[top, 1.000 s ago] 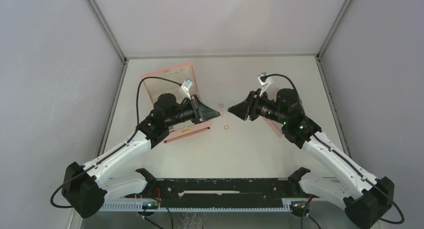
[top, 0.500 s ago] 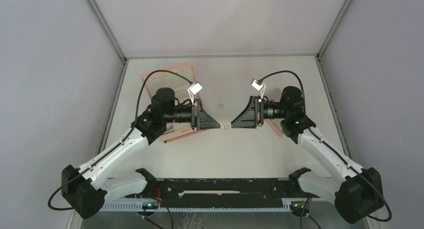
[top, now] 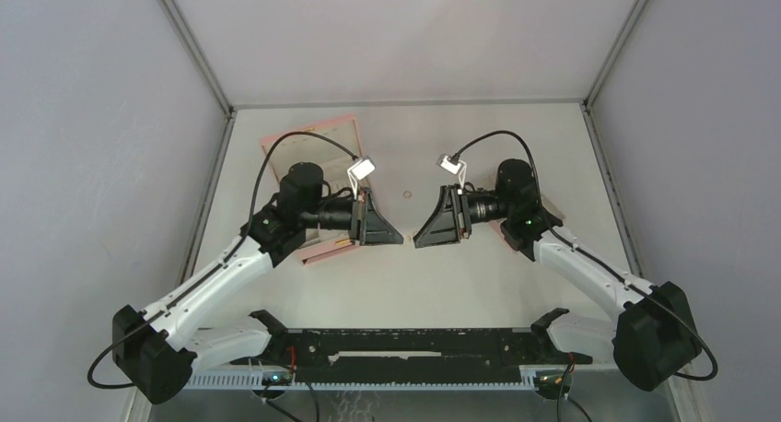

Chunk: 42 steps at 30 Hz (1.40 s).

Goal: Organize the mixed jewelry

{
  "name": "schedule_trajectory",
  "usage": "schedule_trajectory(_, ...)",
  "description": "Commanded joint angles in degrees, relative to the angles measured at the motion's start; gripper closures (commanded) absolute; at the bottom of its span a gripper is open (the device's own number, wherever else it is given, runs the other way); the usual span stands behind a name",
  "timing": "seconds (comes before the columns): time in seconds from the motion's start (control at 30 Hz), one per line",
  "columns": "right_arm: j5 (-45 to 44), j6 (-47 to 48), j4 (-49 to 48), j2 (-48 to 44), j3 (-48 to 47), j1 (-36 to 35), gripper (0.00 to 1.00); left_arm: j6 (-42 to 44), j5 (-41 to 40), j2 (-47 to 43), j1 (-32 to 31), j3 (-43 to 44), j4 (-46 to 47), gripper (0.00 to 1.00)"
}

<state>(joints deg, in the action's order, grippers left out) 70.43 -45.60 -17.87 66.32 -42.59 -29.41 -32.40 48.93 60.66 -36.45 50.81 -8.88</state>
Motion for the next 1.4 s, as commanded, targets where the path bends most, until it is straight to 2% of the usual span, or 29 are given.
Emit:
schedule_trajectory(0.0, -1.8, -1.1, -4.8, 1.0, -2.2, -0.8, 0.51, 1.6, 2.2, -1.8, 0.1, 1.8, 0.6, 1.0)
schedule_trajectory(0.33, -2.0, -4.6, -10.2, 3.5, -2.2, -1.8, 0.53, 1.6, 2.4, -2.2, 0.1, 1.2, 0.8, 1.0)
schedule_trajectory(0.47, -1.2, -6.4, -13.1, 4.4, -2.2, -2.6, 0.58, 1.6, 2.3, -2.1, 0.1, 1.0, 0.9, 1.0)
schedule_trajectory(0.7, -0.9, -6.2, -12.8, 4.9, -2.2, -3.0, 0.73, 1.6, 2.1, -2.2, 0.1, 0.7, 1.0, 1.0)
schedule_trajectory(0.97, -0.9, -4.9, -10.8, 4.9, -2.2, -3.3, 0.75, 1.6, 1.8, -2.3, 0.1, 0.5, 1.0, 1.0)
schedule_trajectory(1.03, -1.0, -4.8, -10.6, 5.0, -2.2, -3.4, 0.82, 1.6, 1.7, -2.4, 0.1, 0.5, 1.0, 1.0)
schedule_trajectory(1.13, -1.3, -4.8, -10.6, 4.9, -2.2, -3.4, 0.99, 1.5, 1.6, -2.5, 0.1, 0.4, 1.0, 1.0)
schedule_trajectory(1.23, -2.8, -4.2, -9.6, 4.6, -2.2, -3.4, 1.0, 1.1, 1.1, -2.5, 0.1, 0.3, 1.0, 1.0)
schedule_trajectory(1.27, -3.8, -3.7, -8.8, 4.4, -2.2, -3.2, 1.0, 1.1, 0.6, -2.5, 0.1, 0.4, 0.8, 0.93)
schedule_trajectory(1.33, -6.6, -2.3, -6.1, 3.4, -2.2, -2.8, 1.0, 2.0, -1.1, -2.4, 0.1, 1.1, -1.2, 0.64)
schedule_trajectory(1.37, -8.1, -1.3, -3.9, 2.8, -2.2, -2.5, 1.0, 2.8, -2.1, -2.3, 0.1, 1.6, -2.8, 0.54)
